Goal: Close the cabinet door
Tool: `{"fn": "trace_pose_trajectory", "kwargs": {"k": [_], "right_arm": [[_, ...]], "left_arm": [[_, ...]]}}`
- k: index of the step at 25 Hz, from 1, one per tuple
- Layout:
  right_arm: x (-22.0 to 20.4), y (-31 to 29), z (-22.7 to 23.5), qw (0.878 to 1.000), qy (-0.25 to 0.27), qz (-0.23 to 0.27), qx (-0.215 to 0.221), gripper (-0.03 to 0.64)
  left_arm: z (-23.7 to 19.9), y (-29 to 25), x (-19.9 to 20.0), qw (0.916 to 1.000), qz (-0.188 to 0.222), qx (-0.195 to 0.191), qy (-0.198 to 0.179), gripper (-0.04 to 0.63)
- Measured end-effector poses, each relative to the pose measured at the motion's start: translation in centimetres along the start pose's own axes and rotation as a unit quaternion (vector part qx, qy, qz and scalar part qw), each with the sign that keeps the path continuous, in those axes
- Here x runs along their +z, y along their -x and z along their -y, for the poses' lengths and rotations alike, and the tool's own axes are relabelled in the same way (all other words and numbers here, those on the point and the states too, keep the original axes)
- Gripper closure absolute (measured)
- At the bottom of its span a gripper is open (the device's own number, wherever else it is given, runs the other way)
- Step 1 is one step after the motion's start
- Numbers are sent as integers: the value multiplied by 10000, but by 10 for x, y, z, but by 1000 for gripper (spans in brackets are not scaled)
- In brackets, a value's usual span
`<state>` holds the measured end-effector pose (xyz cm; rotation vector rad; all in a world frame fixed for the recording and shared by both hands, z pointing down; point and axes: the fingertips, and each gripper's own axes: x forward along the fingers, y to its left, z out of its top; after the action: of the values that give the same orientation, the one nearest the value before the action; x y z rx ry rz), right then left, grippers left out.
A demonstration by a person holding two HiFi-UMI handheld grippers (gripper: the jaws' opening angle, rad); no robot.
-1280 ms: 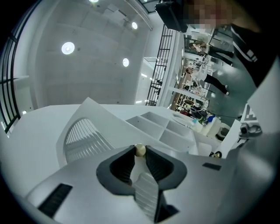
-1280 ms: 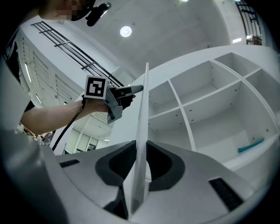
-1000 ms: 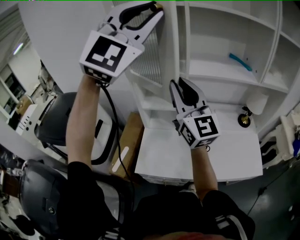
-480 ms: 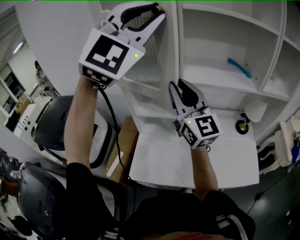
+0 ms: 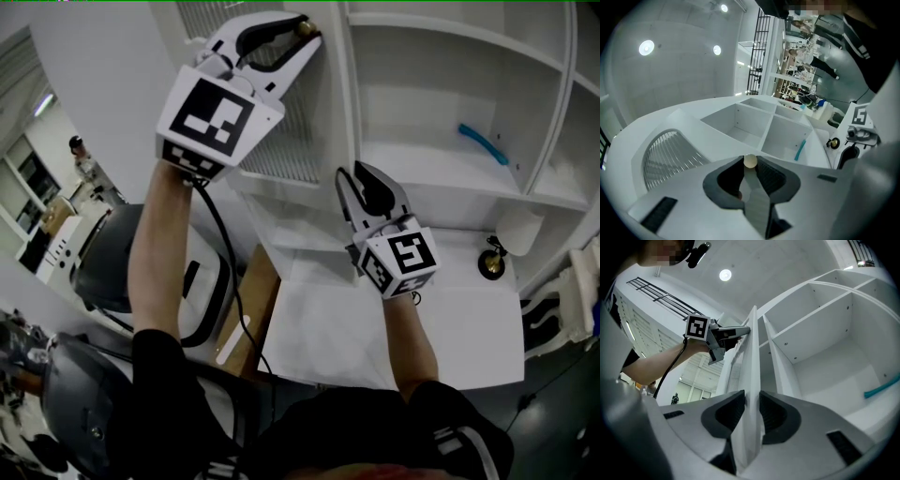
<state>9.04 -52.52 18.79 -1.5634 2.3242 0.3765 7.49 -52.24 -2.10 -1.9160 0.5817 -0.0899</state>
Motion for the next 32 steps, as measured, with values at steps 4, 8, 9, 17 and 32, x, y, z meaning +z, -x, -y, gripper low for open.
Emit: {"fn": "trace_pose_trajectory", "kwargs": {"k": [4, 8, 9, 17, 32], "right_arm": [[-2, -4, 4, 10000, 29, -2, 3, 517], [-6, -10, 16, 9999, 88, 39, -85, 511], [-6, -12, 20, 9999, 103, 43, -113, 511], [-14, -21, 37, 9965, 747, -94, -370, 509], [-32, -33, 55, 9930, 1036, -341, -454, 509]], "left_arm": [[-1, -4, -3, 9998, -156, 81, -108, 505], [0, -17, -9, 9992, -345, 52, -197, 505], [0, -22, -11, 9991, -370, 54, -202, 505], [-1, -41, -23, 9980, -459, 343, -268, 506], [-3, -61, -39, 9966, -555, 577, -198, 506]]}}
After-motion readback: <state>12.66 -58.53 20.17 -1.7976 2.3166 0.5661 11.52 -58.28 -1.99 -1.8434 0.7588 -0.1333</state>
